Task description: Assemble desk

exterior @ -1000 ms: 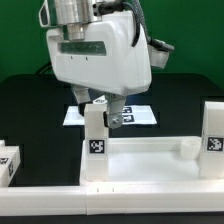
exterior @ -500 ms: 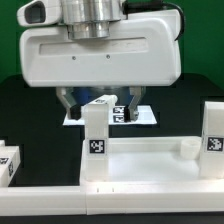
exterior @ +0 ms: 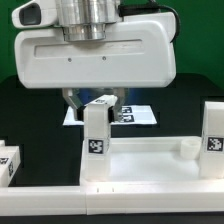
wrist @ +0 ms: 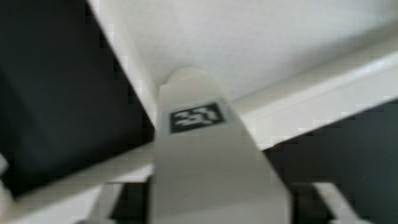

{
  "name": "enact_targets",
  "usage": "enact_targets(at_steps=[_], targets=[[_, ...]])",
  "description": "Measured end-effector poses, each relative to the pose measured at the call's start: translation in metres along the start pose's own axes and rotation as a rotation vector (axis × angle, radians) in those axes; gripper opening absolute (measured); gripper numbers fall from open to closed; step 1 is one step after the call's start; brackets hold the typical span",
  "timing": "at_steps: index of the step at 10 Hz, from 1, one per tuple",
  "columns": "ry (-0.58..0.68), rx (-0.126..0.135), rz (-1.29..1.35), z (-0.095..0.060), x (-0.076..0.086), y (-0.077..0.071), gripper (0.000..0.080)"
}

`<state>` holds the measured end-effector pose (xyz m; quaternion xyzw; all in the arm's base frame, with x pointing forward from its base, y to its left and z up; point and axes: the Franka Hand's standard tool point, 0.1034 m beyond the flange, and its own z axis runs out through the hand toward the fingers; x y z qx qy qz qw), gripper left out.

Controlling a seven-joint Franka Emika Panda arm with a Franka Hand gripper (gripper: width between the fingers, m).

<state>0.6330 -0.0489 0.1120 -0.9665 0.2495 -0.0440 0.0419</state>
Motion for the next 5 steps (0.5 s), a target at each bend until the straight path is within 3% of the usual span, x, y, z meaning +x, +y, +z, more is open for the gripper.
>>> enact_targets(at_steps=[3, 5], targets=[[0.002, -0.003, 0.295, -0.0002, 0.0007, 0.0015, 0.0289], [-0.031, -0.001, 0.703, -0.0015, -0.0027, -0.0002, 0.0289]])
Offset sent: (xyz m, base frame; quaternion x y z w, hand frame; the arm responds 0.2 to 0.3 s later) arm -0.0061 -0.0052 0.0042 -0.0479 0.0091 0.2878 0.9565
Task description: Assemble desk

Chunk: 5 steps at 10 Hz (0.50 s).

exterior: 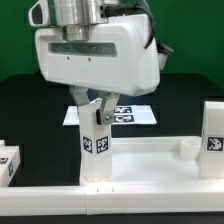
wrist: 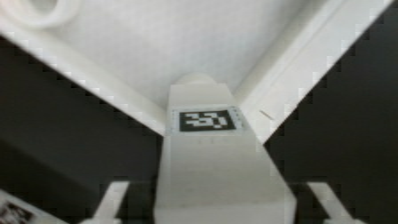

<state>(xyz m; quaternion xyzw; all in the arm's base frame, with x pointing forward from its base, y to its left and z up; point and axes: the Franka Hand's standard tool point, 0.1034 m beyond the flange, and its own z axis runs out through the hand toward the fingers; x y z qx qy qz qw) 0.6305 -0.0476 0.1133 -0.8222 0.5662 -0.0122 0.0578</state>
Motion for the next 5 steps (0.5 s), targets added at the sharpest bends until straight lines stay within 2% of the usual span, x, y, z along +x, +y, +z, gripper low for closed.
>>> enact_targets(at_steps=[1, 2, 5], targets=[[-0.041, 0.013, 0.235, -0.0027, 0.0002, -0.0016, 0.0289], [-0.063, 0.021, 0.342, -0.0017, 0.0026, 0.0001, 0.0289], [-0.066, 0.012, 0.540, 0.0007, -0.0004, -0.0004, 0.0289]])
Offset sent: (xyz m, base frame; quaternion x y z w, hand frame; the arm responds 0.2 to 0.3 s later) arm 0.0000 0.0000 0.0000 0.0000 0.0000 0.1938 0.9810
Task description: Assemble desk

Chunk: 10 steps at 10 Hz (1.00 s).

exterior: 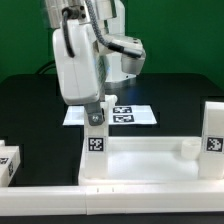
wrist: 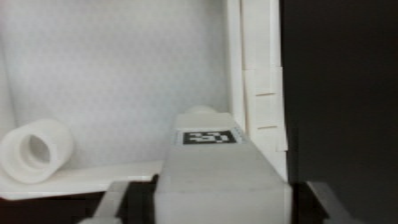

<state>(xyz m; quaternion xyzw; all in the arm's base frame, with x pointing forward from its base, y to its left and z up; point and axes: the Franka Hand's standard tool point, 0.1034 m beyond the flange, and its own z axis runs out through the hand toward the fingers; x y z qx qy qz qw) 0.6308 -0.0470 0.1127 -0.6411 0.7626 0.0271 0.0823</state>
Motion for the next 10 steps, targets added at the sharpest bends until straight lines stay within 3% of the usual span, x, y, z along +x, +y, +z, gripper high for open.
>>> enact_targets(at_steps=[5, 6, 7, 8, 9, 10], targets=[[0.004, -0.002, 0.148, 0.000, 0.003, 0.001, 0.0291], [0.004, -0.002, 0.148, 0.000, 0.002, 0.001, 0.0472], [0.000, 0.000, 0.115, -0.002, -0.001, 0.002, 0.0588], [-0.013, 0.006, 0.105, -0.012, -0.010, 0.004, 0.0588], [-0.030, 0.007, 0.097, -0.024, -0.024, 0.012, 0.0637], [-0.038, -0.021, 0.097, -0.028, -0.036, 0.020, 0.0646]])
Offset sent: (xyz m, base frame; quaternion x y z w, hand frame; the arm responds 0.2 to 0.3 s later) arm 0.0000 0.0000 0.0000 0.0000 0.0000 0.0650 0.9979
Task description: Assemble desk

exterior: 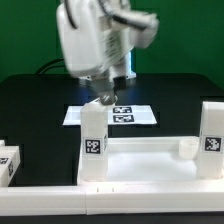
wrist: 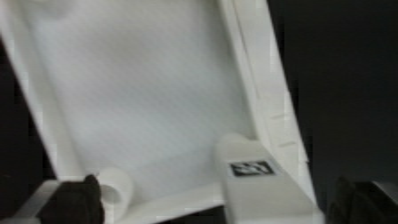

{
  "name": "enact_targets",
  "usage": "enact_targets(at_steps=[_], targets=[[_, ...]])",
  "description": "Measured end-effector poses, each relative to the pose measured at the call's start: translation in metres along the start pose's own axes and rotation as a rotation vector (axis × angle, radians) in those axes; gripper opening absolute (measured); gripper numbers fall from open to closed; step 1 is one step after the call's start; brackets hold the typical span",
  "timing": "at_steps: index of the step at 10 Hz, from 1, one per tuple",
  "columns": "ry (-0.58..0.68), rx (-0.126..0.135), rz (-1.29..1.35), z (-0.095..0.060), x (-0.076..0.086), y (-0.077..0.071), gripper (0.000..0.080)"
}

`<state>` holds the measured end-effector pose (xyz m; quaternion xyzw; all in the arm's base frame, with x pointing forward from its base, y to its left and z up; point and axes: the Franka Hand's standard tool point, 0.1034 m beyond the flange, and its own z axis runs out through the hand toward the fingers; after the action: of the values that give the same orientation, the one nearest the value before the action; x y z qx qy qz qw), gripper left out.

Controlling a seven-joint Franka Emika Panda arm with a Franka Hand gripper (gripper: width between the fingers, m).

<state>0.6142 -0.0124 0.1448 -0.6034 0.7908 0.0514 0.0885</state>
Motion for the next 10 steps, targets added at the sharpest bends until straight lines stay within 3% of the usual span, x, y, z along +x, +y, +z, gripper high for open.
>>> enact_targets(at_steps=[4, 5, 6, 7, 8, 10], targets=[[0.006, -0.011, -0.014, 0.005, -0.002, 0.004, 0.0649], [0.003, -0.024, -0.036, 0.007, -0.015, 0.017, 0.0649], [0.003, -0.041, -0.051, 0.013, -0.024, 0.039, 0.0649], [0.018, -0.074, -0.075, 0.023, -0.029, 0.060, 0.0649], [0.033, -0.096, -0.087, 0.031, -0.035, 0.068, 0.0649], [0.031, -0.089, -0.086, 0.029, -0.033, 0.064, 0.0649]])
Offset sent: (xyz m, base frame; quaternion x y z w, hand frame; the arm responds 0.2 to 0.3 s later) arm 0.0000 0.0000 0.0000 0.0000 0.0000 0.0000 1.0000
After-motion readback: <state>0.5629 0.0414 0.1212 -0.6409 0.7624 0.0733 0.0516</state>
